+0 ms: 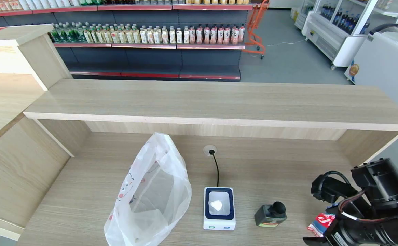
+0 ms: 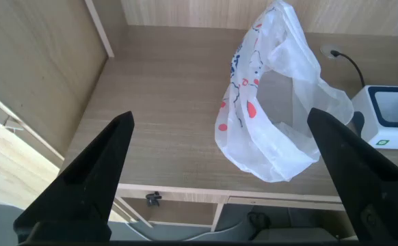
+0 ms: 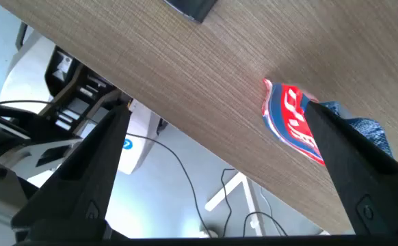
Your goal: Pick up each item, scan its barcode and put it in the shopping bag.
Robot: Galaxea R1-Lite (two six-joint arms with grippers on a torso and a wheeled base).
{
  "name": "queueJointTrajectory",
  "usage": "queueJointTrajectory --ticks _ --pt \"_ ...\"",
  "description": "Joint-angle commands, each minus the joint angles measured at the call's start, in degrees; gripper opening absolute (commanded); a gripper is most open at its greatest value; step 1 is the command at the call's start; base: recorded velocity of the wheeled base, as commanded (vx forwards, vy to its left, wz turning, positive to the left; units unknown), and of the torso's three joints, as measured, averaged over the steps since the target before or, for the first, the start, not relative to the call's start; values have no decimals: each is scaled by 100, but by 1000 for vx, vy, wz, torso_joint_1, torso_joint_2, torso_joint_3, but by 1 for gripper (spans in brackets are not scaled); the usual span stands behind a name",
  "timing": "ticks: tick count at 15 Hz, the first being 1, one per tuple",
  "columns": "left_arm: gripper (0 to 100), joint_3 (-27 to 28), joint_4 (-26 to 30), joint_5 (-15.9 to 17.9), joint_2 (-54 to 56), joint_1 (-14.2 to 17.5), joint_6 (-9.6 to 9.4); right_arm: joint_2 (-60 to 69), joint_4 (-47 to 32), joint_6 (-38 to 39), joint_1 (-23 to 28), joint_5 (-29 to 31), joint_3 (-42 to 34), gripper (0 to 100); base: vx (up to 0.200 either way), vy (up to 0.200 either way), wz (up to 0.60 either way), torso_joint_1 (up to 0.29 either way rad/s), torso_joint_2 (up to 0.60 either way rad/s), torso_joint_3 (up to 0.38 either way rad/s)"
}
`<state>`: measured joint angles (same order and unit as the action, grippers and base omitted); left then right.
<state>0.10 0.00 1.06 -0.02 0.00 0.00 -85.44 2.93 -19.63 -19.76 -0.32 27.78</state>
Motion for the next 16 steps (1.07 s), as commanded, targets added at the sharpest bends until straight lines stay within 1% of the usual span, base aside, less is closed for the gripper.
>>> queueJointTrajectory --ticks 1,2,4,6,9,13,16 --pt "100 -1 0 -1 2 0 0 -508 156 -32 -204 -3 -71 100 0 0 0 0 0 0" --pt "100 -1 0 -1 2 0 0 -587 244 -32 -239 -3 -71 100 0 0 0 0 0 0" --pt "100 -1 0 -1 2 0 0 -965 876 -191 -353 -12 -71 100 0 0 0 0 0 0" --pt "100 -1 -9 -1 2 0 0 -1255 1289 -410 -371 -12 -80 100 0 0 0 0 0 0" --pt "100 -1 0 -1 2 0 0 -1589 1579 -533 -467 -21 -115 100 0 0 0 0 0 0" --pt "100 -1 0 -1 2 0 0 -2143 2529 -542 -476 -311 -159 100 0 0 0 0 0 0" --pt "100 -1 0 -1 2 0 0 -2477 3003 -542 -538 -531 -142 100 0 0 0 0 0 0"
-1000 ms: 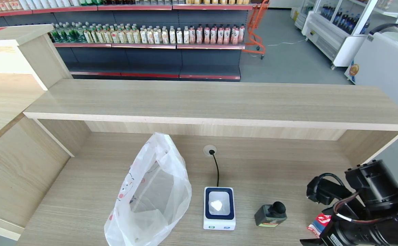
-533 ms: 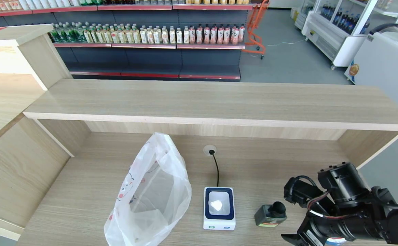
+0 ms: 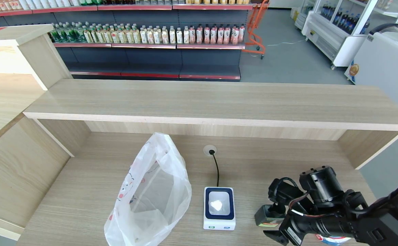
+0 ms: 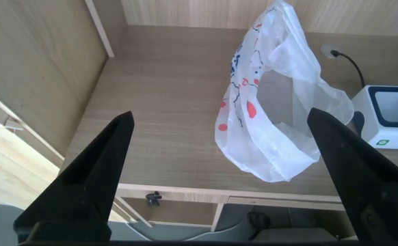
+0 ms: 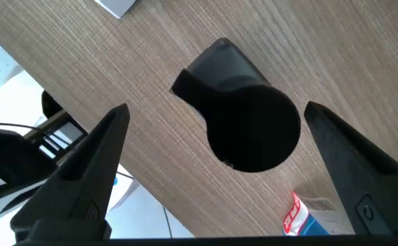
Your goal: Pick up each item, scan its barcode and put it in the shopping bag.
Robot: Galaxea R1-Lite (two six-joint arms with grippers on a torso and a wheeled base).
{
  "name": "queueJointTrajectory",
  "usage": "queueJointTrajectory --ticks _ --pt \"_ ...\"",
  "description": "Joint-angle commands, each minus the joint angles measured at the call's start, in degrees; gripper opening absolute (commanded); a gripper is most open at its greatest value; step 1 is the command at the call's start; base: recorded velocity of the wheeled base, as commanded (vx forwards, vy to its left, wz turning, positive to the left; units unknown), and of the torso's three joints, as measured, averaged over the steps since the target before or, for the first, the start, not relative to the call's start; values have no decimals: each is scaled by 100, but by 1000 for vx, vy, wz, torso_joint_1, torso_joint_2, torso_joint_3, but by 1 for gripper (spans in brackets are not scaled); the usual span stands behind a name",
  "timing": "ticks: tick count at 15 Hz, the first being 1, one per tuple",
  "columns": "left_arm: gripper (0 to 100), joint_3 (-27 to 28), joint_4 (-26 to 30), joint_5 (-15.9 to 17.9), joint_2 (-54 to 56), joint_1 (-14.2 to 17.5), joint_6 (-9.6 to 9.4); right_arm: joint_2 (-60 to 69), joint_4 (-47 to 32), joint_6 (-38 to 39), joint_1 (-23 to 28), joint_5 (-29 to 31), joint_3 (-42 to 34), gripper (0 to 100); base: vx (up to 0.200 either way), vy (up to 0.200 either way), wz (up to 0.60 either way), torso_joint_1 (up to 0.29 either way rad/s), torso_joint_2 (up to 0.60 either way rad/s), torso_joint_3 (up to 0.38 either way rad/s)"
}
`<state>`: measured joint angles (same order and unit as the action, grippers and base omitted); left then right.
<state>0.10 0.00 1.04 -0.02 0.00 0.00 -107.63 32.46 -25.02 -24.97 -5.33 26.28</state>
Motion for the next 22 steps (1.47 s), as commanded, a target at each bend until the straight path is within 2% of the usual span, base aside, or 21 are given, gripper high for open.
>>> queueJointTrajectory --ticks 1,4,9,10,15,17,19,21,22 --pt "100 -1 0 -7 2 0 0 -373 252 -3 -17 -30 0 100 0 0 0 0 0 0" --pt "100 -1 -9 2 2 0 0 -680 920 -3 -26 -162 -9 100 0 0 0 0 0 0" --pt "100 -1 -9 2 2 0 0 -803 1008 -3 -87 -364 52 100 0 0 0 0 0 0" --pt "100 -1 0 2 2 0 0 -803 1034 -3 -96 -416 79 0 0 0 0 0 0 0" --pt "100 -1 -9 2 2 0 0 -926 1210 5 -114 -452 175 0 0 0 0 0 0 0" --pt "100 -1 0 2 2 0 0 -812 1509 49 -70 -715 0 0 0 0 0 0 0 0" --pt "100 -1 -9 -7 2 0 0 -373 1711 709 141 -1041 -255 0 0 0 0 0 0 0" --pt "100 -1 -9 2 2 0 0 287 1719 1464 211 -1058 -273 0 0 0 0 0 0 0" --pt "100 -1 0 2 2 0 0 691 1755 1535 326 -1049 -387 0 0 0 0 0 0 0"
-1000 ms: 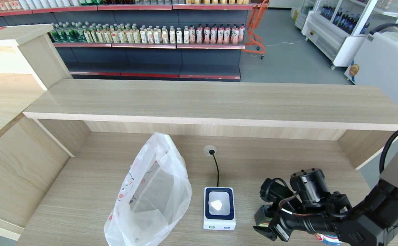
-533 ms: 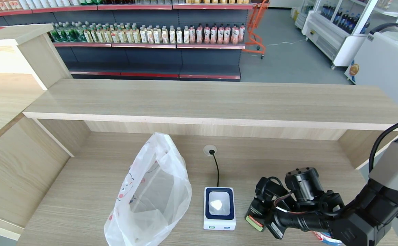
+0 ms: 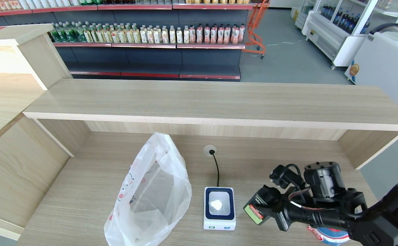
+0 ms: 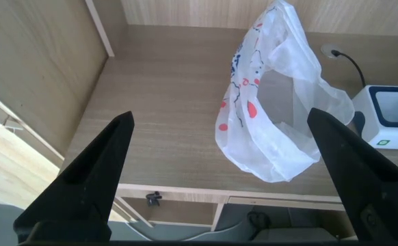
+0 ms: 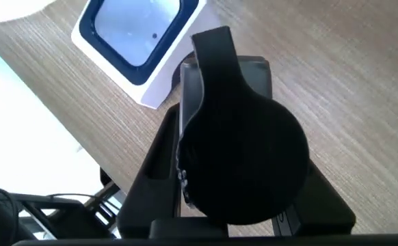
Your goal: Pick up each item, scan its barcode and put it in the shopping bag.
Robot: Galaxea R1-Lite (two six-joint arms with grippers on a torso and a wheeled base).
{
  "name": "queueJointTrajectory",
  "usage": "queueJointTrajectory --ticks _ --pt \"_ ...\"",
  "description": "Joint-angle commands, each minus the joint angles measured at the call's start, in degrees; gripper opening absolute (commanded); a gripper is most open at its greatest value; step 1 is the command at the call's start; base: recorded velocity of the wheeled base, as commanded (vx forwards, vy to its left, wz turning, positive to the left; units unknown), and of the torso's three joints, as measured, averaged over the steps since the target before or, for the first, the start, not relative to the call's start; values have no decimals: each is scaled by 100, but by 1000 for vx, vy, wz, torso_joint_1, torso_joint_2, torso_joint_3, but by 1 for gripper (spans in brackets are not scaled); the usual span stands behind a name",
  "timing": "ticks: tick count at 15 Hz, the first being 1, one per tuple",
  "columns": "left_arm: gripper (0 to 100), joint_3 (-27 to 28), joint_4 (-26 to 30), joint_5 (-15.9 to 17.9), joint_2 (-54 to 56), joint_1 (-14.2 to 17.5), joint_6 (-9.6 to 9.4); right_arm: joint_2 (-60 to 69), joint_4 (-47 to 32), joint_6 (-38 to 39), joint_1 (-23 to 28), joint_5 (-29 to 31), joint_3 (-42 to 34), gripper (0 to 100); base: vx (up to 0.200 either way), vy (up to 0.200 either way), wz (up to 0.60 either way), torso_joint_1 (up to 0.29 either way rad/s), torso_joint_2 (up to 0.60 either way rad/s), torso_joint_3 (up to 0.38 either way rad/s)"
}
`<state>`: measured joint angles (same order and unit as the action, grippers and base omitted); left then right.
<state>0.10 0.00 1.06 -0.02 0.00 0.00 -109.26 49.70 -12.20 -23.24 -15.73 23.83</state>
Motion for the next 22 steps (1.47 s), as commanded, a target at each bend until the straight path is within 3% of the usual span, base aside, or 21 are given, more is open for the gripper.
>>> queueJointTrajectory --ticks 1,4,7,8,9,11,12,13,15,18,22 --pt "100 -1 0 -1 2 0 0 1346 66 174 241 26 -406 0 0 0 0 0 0 0" --pt "100 -1 0 -1 2 0 0 2287 -215 -1214 706 26 -625 0 0 0 0 0 0 0" --pt "100 -1 0 -1 2 0 0 2814 -154 -3746 1348 -89 -625 0 0 0 0 0 0 0" --pt "100 -1 -9 -9 2 0 0 2858 -119 -4317 1445 -256 -634 0 0 0 0 0 0 0" --pt "100 -1 0 -1 2 0 0 2876 -127 -5714 1541 -1249 -625 0 0 0 0 0 0 0" --pt "100 -1 0 -1 2 0 0 2753 -145 -8518 1453 -2312 -608 0 0 0 0 0 0 0" --pt "100 -1 -9 -1 2 0 0 2744 -136 -9256 1383 -2532 -608 0 0 0 0 0 0 0" --pt "100 -1 -9 -1 2 0 0 2691 -250 -10891 917 -3130 -582 0 0 0 0 0 0 0" --pt "100 -1 -9 -1 2 0 0 2507 -646 -12271 161 -3165 -555 0 0 0 0 0 0 0" --pt "100 -1 0 -1 2 0 0 2173 -866 -13123 -436 -3507 -494 0 0 0 0 0 0 0" --pt "100 -1 0 -1 2 0 0 2164 -892 -13598 -577 -4061 -573 0 0 0 0 0 0 0"
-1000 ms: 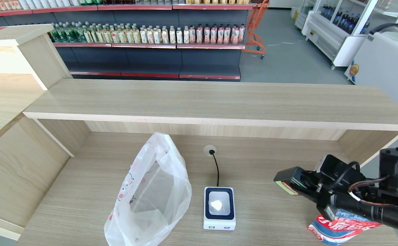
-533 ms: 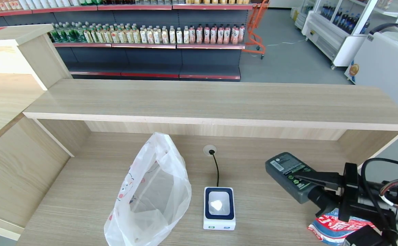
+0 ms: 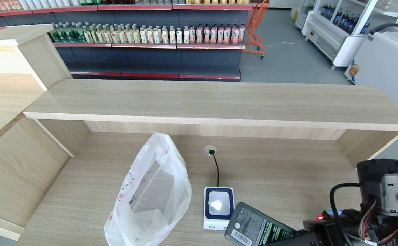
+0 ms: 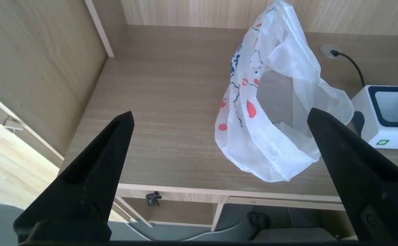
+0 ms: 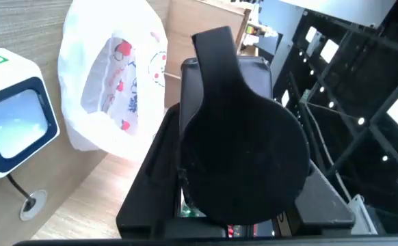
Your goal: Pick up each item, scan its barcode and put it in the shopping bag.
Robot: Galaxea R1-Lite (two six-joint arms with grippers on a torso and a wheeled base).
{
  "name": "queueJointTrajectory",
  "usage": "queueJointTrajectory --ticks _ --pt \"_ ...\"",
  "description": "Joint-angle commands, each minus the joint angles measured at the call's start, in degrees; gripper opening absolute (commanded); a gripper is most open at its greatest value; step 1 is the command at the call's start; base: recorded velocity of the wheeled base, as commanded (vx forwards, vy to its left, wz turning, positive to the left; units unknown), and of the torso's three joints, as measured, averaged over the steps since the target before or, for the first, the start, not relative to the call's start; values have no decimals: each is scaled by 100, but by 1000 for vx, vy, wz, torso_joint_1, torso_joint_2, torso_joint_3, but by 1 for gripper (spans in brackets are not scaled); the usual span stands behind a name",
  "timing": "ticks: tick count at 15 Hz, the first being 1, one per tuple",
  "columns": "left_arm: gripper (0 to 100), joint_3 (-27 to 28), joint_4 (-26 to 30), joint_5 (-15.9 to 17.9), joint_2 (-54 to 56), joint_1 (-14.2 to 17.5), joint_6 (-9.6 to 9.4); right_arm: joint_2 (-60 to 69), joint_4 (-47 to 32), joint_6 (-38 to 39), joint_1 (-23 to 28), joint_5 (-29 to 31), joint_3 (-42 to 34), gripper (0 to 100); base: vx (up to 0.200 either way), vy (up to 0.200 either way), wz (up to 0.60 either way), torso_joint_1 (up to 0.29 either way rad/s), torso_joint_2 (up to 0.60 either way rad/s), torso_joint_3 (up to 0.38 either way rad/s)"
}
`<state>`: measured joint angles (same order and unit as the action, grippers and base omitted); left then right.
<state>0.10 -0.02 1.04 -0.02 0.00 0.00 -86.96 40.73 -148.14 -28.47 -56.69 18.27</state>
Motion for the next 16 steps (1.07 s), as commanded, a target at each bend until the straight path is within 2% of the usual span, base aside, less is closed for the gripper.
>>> queueJointTrajectory --ticks 1,16 --pt "100 -1 2 2 2 0 0 3 -118 -101 -54 -185 -61 0 0 0 0 0 0 0" --pt "100 -1 -6 2 2 0 0 249 -311 -198 -195 -194 -105 0 0 0 0 0 0 0"
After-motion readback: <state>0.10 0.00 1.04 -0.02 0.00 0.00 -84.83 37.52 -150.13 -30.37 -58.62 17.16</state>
